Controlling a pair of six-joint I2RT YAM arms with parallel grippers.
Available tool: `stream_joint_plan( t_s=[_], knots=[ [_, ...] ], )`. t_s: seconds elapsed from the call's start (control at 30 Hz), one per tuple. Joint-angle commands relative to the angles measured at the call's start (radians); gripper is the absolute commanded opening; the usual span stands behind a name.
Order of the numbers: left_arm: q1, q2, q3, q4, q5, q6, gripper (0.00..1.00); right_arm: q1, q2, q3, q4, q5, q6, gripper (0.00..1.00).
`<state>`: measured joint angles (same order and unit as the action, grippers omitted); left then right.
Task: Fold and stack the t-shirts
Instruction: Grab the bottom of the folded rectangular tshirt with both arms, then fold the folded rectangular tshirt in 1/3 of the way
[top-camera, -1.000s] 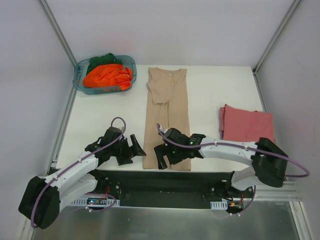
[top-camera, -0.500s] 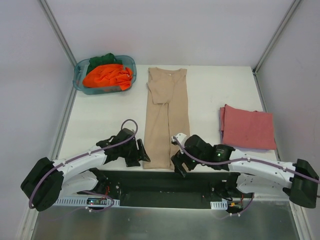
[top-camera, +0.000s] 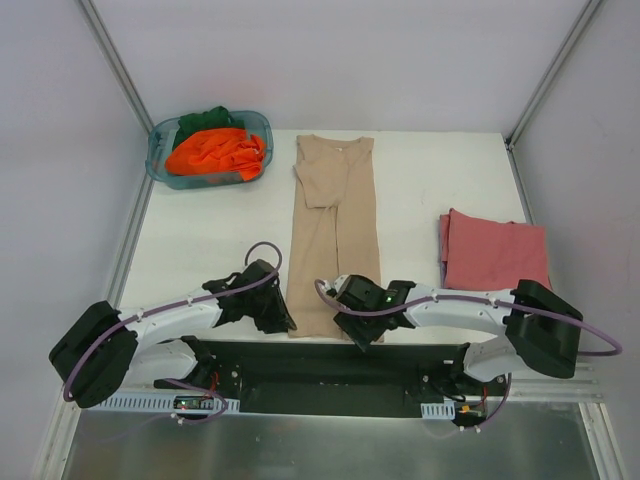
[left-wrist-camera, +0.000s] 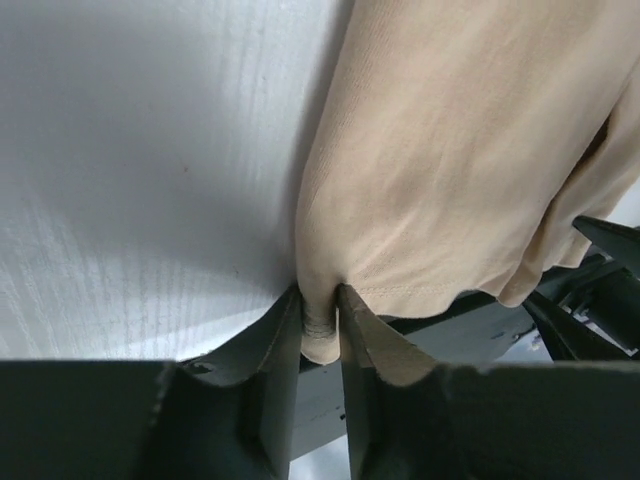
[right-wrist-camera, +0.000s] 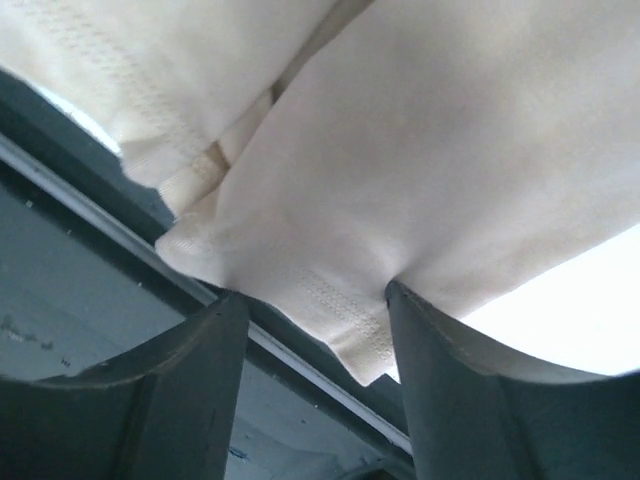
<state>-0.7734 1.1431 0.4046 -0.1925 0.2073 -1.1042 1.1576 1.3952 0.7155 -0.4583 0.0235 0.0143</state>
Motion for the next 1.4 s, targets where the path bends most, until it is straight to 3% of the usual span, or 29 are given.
stream_joint_plan(
  t_s=[0.0, 0.17, 0.33, 0.43, 0.7, 0.87, 0.97, 1.27, 1.37],
  knots=[
    [-0.009, 0.007, -0.021, -0.061, -0.065, 0.0, 0.19, 0.028, 0.062, 0.036, -0.008, 0.079, 0.078, 0.54],
    [-0.009, -0.012, -0.021, -0.059, -0.065, -0.008, 0.0, 0.083, 0.105, 0.048, -0.006, 0.156, 0.147, 0.33],
    [-0.009, -0.068, -0.044, -0.062, -0.051, -0.013, 0.0, 0.143, 0.111, 0.047, -0.045, 0.228, 0.208, 0.2],
    [-0.009, -0.111, -0.058, -0.073, -0.029, -0.013, 0.0, 0.183, 0.097, 0.048, -0.069, 0.198, 0.21, 0.01],
    [-0.01, -0.362, -0.072, -0.159, -0.005, 0.004, 0.0, 0.255, -0.059, 0.064, -0.106, 0.083, 0.19, 0.01],
    [-0.01, -0.49, -0.038, -0.165, -0.087, 0.023, 0.0, 0.255, -0.162, 0.091, -0.126, 0.137, 0.153, 0.01],
    [-0.01, -0.442, 0.034, -0.118, -0.152, 0.064, 0.0, 0.222, -0.186, 0.159, -0.193, 0.238, 0.122, 0.01],
    [0.011, -0.157, 0.371, -0.088, -0.419, 0.274, 0.0, -0.031, -0.148, 0.301, -0.169, 0.331, -0.085, 0.01],
    [0.087, -0.05, 0.445, -0.059, -0.355, 0.305, 0.0, -0.091, -0.118, 0.357, -0.16, 0.346, -0.143, 0.01]
  ],
)
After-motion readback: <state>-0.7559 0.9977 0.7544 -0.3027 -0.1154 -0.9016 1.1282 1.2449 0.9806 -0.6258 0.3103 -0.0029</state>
